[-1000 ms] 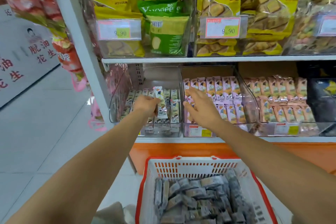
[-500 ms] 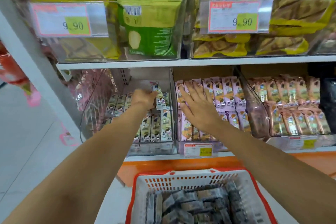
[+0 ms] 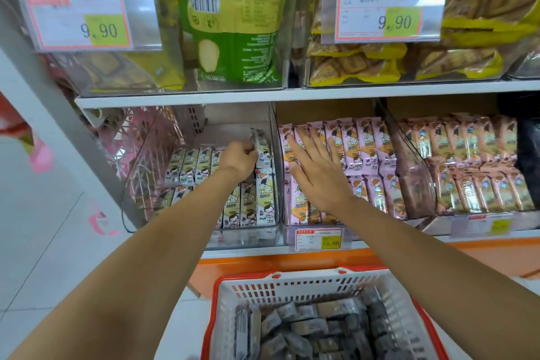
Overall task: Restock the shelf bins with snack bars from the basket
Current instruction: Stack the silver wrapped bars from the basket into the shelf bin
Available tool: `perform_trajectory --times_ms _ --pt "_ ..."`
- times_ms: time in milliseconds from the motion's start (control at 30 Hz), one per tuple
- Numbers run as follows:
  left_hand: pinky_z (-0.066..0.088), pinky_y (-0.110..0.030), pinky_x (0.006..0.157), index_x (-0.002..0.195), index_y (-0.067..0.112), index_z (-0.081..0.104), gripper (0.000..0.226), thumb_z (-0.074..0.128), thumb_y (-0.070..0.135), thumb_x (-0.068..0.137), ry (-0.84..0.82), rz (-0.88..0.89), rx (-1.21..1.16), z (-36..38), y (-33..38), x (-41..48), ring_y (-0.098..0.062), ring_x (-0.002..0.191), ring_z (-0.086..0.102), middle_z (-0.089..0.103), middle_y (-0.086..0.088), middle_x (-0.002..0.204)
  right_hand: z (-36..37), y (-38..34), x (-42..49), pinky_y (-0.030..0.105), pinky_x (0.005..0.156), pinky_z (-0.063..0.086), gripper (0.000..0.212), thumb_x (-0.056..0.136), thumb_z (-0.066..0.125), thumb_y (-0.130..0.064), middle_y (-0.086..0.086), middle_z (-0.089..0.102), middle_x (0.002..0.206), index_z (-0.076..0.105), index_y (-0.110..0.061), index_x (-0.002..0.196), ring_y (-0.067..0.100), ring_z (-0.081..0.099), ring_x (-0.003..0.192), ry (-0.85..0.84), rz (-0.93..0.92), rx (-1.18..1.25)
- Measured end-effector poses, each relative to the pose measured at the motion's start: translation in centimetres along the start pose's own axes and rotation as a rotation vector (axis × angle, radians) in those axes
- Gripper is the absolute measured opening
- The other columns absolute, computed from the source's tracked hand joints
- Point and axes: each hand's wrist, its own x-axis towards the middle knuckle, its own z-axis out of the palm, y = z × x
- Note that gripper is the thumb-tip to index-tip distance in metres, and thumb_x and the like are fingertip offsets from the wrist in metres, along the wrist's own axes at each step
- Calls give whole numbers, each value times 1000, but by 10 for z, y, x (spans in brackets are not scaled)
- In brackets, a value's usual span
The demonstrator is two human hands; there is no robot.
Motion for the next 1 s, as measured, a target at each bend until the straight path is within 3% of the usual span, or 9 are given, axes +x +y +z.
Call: perform_trajectory --times_ms 133,267,333,500,567,633,733,833,1000 --pt "48 -28 75 139 4 47 38 42 11 102 -45 64 48 -3 -6 -4 -24 84 59 58 -19 129 1 0 0 41 120 -12 64 96 9 -47 0 13 162 18 -26 155 18 -2 151 10 -1 -4" --pt "35 -35 113 147 14 41 47 38 7 100 -132 72 33 -2 -14 -7 -32 133 44 40 -9 151 1 0 -1 42 120 -10 64 96 9 -48 1 14 162 19 -25 155 18 -1 151 11 2 7" --pt "33 -40 114 148 19 39 49 36 9 100 -145 77 35 -1 -14 -9 -31 138 38 32 -9 156 1 0 -2 42 120 -11 64 95 9 -48 1 14 162 19 -25 155 18 -1 151 7 2 2" --pt "41 -20 79 151 27 31 49 33 14 103 -166 52 -11 -2 -16 -13 -8 99 54 21 -5 160 2 1 -2 41 120 -12 64 96 8 -48 1 14 162 18 -26 155 18 -1 151 1 3 -7" --pt "39 -19 76 152 28 29 49 33 19 104 -189 41 -18 -3 -16 -18 -4 89 48 26 -3 158 1 1 -2 40 119 -12 64 96 8 -48 1 14 162 18 -26 155 19 0 150 -4 3 -12" --pt "38 -21 84 151 22 31 48 37 20 104 -185 78 -20 -4 -14 -27 -11 100 51 37 -4 153 0 1 -1 39 119 -13 65 95 7 -49 0 12 162 17 -26 155 18 -2 150 -17 6 -5" --pt "42 -23 92 139 11 48 39 43 13 101 26 172 -30 -11 -10 -50 -22 114 57 56 -9 136 -11 -2 0 37 118 -15 63 97 13 -50 -2 6 163 14 -29 155 15 -6 150 -79 17 97" --pt "50 -36 89 127 13 59 32 48 13 97 258 293 58 -18 -9 -82 -23 105 59 65 -7 115 -35 -7 -8 31 116 -11 57 100 24 -43 -1 10 163 20 -26 154 15 0 150 -35 22 228" --pt "41 -34 68 108 16 62 22 46 10 94 419 524 43 -1 -5 -148 -18 82 51 56 1 90 -70 -13 -58 32 111 25 42 100 41 -23 3 49 143 50 -16 140 18 39 134 131 -69 341"
